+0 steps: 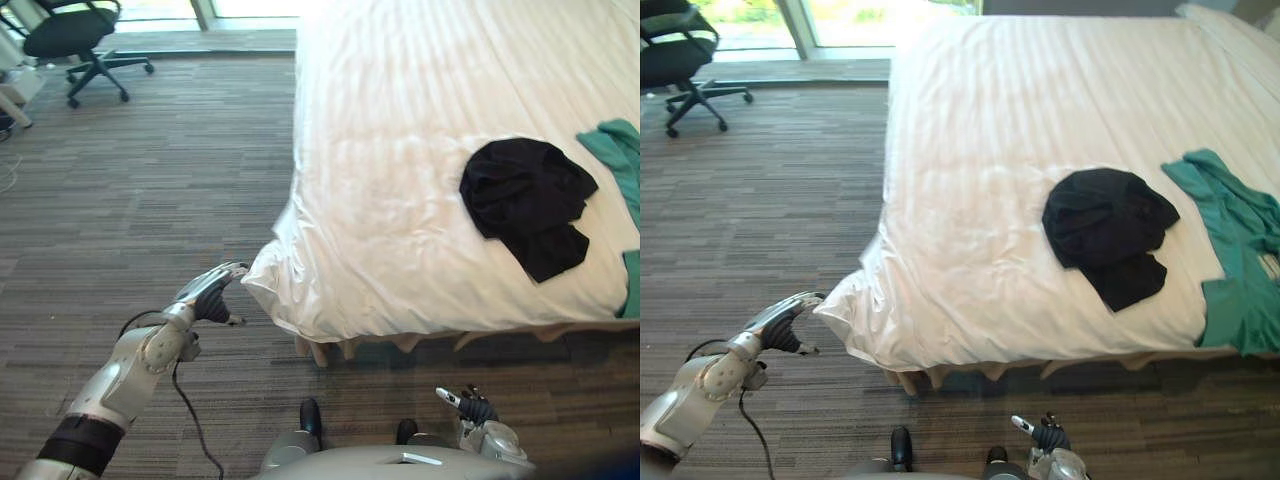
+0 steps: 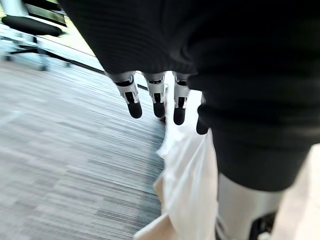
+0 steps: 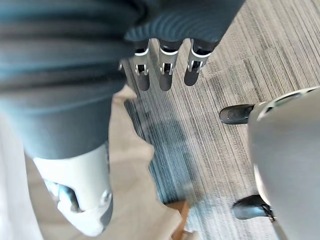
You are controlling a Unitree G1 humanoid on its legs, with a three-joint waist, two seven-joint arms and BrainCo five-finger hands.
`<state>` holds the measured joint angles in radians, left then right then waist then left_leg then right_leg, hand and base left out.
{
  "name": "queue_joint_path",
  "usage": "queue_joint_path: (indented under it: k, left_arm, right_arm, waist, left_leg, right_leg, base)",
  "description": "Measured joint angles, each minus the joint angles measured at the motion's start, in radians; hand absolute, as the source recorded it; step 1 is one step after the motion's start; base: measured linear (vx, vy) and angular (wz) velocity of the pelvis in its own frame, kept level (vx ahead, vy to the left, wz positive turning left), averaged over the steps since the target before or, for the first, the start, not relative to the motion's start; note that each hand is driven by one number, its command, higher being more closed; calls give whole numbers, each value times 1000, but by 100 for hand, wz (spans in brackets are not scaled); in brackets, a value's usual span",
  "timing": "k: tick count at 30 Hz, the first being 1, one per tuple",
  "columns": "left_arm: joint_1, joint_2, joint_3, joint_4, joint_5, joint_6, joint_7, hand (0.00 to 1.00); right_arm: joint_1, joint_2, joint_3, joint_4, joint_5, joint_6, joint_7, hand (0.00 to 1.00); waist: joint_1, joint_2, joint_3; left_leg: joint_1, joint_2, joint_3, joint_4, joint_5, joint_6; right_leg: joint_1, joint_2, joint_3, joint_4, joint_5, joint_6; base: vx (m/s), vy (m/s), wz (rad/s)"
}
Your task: Tidy the bed and pick cloth on bed and put in laundry
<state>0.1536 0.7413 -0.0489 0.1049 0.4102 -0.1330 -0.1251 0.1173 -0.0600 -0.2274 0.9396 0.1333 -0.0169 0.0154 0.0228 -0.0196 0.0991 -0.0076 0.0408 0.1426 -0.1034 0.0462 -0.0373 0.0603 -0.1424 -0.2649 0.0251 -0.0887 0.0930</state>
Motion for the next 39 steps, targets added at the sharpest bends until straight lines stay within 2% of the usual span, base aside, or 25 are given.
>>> queue_joint_path:
  k: [3, 8, 11, 12, 13, 14, 17, 20, 22, 25, 26, 27, 30, 32, 33, 34, 35, 37, 38, 39]
  left_arm:
    - [68, -47, 67, -12, -10, 2, -1, 0]
    - [165, -164, 180, -105, -65, 15, -13, 0]
    - [205, -324, 286, -145, -108, 19, 23, 0]
    - [220, -390, 296, -169, -143, 21, 27, 0]
    - [226, -420, 295, -180, -163, 21, 27, 0]
    - [238, -488, 296, -198, -187, 24, 28, 0]
    - [278, -641, 296, -255, -225, 41, 47, 0]
    - [289, -753, 299, -265, -269, 53, 72, 0]
    - [279, -798, 312, -247, -304, 66, 100, 0]
    - [220, -814, 364, -149, -356, 84, 147, 0]
    - [181, -810, 416, -61, -424, 88, 180, 0]
    - [178, -810, 424, -49, -434, 88, 183, 0]
    - [153, -808, 479, 69, -501, 96, 200, 0]
    - [137, -809, 514, 147, -521, 99, 206, 0]
    - [134, -807, 530, 189, -530, 100, 215, 0]
    - [148, -801, 547, 227, -539, 102, 217, 0]
    - [150, -790, 567, 267, -541, 102, 217, 0]
    - [128, -776, 580, 342, -541, 96, 219, 0]
    - [124, -760, 585, 416, -539, 92, 220, 0]
    - [124, -760, 597, 458, -538, 94, 222, 0]
  right_arm:
    - [8, 2, -22, 0, 4, 1, 3, 0]
    - [40, 1, -154, -19, 64, 4, 6, 0]
    - [42, 1, -252, -50, 179, 1, 4, 0]
    - [47, 1, -284, -71, 209, -2, 2, 0]
    - [51, 1, -296, -86, 219, -2, 1, 0]
    - [64, 4, -313, -132, 237, -2, 0, 0]
    - [132, 31, -324, -285, 238, -14, -9, 0]
    - [163, 79, -352, -429, 235, -18, -29, 0]
    - [166, 98, -358, -492, 235, -22, -53, 0]
    - [151, 110, -399, -570, 233, -21, -110, 0]
    - [123, 106, -465, -622, 234, -21, -150, 0]
    - [116, 105, -477, -629, 235, -21, -156, 0]
    - [84, 35, -578, -698, 237, -20, -199, 0]
    - [50, -42, -658, -721, 244, -20, -217, 0]
    - [20, -110, -700, -720, 255, -21, -221, 0]
    - [-14, -188, -736, -714, 277, -18, -220, 0]
    - [-69, -294, -804, -693, 289, -12, -215, 0]
    - [-121, -426, -855, -590, 323, -43, -200, 0]
    - [-129, -474, -797, -573, 338, -53, -194, 0]
    - [-112, -431, -717, -655, 328, -50, -206, 0]
  waist:
    - [22, -17, -12]
    - [50, -32, -30]
    - [55, -36, -42]
    - [51, -37, -48]
    - [52, -37, -50]
    - [47, -38, -51]
    - [31, -48, -67]
    - [22, -52, -72]
    - [19, -54, -76]
    - [14, -52, -80]
    - [4, -50, -80]
    - [0, -50, -80]
    - [-13, -45, -81]
    - [-14, -44, -82]
    - [-17, -45, -83]
    - [-17, -57, -83]
    - [-19, -56, -85]
    - [-17, -51, -92]
    - [-11, -54, -98]
    - [-15, -58, -102]
  left_leg:
    - [0, -15, -44, -1, 4, 1]
    - [-8, -30, -106, -1, 8, 2]
    - [-15, -32, -116, 0, 8, 1]
    - [-19, -32, -112, 0, 8, 1]
    - [-18, -31, -108, 0, 8, 1]
    - [-15, -29, -104, 2, 9, 1]
    - [-8, -16, -92, 6, 8, 0]
    - [15, 7, -52, 6, -4, -6]
    - [27, 11, -28, 5, -22, -10]
    - [28, 13, -5, 0, -34, -7]
    - [28, 14, 12, 0, -34, -7]
    - [28, 15, 14, 0, -34, -7]
    - [28, 15, 17, 0, -34, -7]
    - [28, 15, 18, 1, -35, -7]
    - [29, 15, 25, 0, -37, -7]
    - [28, 11, 29, -1, -40, -8]
    - [27, 9, 29, -1, -42, -9]
    - [30, 12, 30, -1, -44, -17]
    - [33, 14, 32, -1, -43, -24]
    - [31, 19, 31, 0, -34, -22]
  right_leg:
    - [19, -10, -36, -5, -26, 7]
    - [51, -18, -107, -8, -50, 8]
    - [53, -19, -114, -5, -49, 13]
    - [50, -20, -109, -1, -48, 15]
    - [51, -20, -105, 4, -46, 17]
    - [47, -22, -103, 13, -36, 32]
    - [38, -23, -93, 39, -33, 27]
    - [30, -15, -55, 60, -22, 12]
    - [32, -14, -45, 62, -22, 12]
    - [24, -14, -28, 60, -23, 12]
    - [18, -15, -25, 56, -24, 13]
    - [18, -15, -25, 55, -24, 13]
    - [18, -15, -26, 53, -25, 13]
    - [17, -15, -27, 53, -25, 13]
    - [15, -15, -25, 53, -28, 15]
    - [12, -16, -25, 54, -37, 26]
    - [11, -16, -25, 55, -39, 31]
    - [9, -18, -23, 58, -41, 28]
    - [5, -12, -23, 61, -42, 27]
    - [1, -5, -21, 64, -41, 27]
  base:
    - [-28, -15, 40]
    - [1, -16, 41]
    - [28, -14, 18]
    - [30, -7, 4]
    - [56, -1, -6]
    - [64, -1, -12]
    - [48, -7, -8]
    - [7, -2, -34]
    - [-47, 7, -44]
    - [-56, 8, -28]
    - [-37, 1, -23]
    - [-20, -6, -20]
    - [18, -7, -3]
    - [42, -3, -1]
    - [40, 0, -10]
    - [70, -22, -9]
    - [76, -23, -5]
    - [88, -15, -2]
    - [147, -18, -8]
    - [154, -32, -6]
